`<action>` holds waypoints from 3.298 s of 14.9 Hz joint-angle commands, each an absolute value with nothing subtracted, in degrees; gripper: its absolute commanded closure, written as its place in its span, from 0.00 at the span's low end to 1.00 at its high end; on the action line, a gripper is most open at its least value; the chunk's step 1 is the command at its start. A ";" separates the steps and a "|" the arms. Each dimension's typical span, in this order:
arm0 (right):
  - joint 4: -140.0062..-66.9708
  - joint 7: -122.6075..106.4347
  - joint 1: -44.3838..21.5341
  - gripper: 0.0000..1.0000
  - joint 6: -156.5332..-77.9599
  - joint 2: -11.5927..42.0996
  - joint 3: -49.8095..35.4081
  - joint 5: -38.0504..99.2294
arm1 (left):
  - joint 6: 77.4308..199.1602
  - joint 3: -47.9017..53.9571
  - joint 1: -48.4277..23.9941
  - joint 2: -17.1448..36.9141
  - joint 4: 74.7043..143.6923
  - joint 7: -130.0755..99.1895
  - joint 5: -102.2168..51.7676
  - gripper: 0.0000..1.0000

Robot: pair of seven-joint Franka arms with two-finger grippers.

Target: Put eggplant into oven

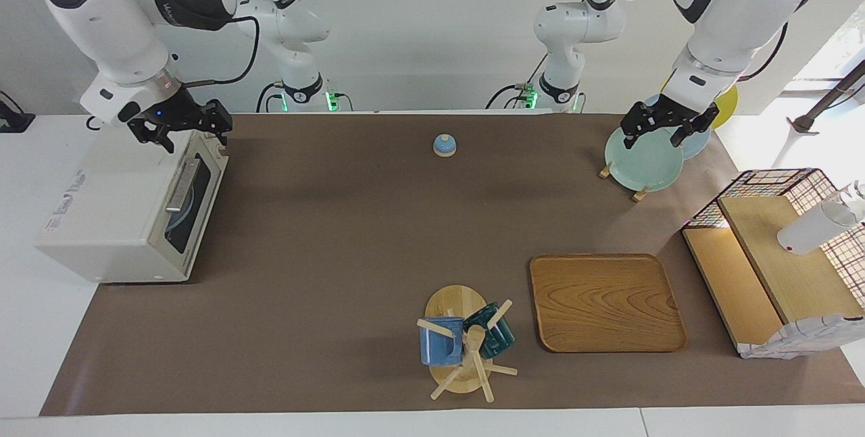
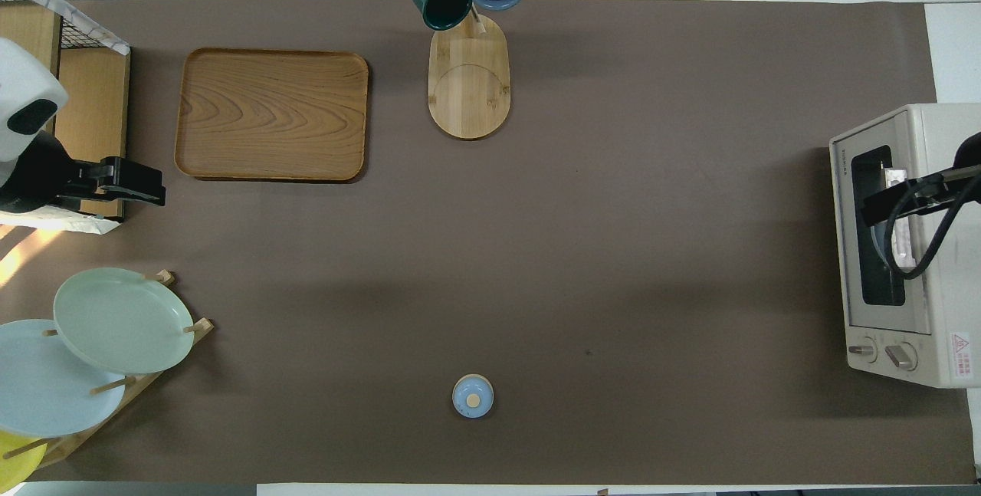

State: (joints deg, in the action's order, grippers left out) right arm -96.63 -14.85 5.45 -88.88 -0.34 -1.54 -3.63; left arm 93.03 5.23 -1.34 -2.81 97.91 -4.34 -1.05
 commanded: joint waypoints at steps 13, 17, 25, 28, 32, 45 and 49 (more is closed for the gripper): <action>-92.11 -11.25 5.19 0.00 -86.05 2.11 -1.06 -2.37 | 92.90 5.54 -0.70 -3.87 98.96 -3.69 -1.76 0.00; -92.20 -11.60 5.19 0.00 -85.78 1.41 -0.88 -2.37 | 92.90 5.54 -0.70 -3.87 98.96 -3.69 -1.76 0.00; -92.20 -7.84 5.10 0.00 -86.04 1.23 -0.70 -2.29 | 92.90 5.54 -0.70 -3.87 98.96 -3.69 -1.76 0.00; -92.02 -4.84 5.10 0.00 -86.49 1.23 -0.79 -0.89 | 92.90 5.54 -0.70 -3.87 98.96 -3.69 -1.76 0.00; -92.11 -3.44 5.01 0.00 -86.57 1.23 -0.70 -0.79 | 92.90 5.54 -0.70 -3.87 98.96 -3.69 -1.76 0.00; -92.99 -1.58 5.19 0.00 -86.57 0.44 -0.97 -0.79 | 92.99 5.54 -0.70 -3.87 98.96 -3.69 -1.76 0.00; -93.08 -1.58 5.19 0.00 -86.57 0.44 -0.97 -0.79 | 92.99 5.54 -0.70 -3.87 98.96 -3.78 -1.76 0.00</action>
State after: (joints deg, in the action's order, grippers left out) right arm -92.62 -2.41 5.31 -86.87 1.19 -1.13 -2.29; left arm 93.03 5.23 -1.34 -2.81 97.91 -4.34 -1.05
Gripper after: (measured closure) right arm 0.000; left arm 0.000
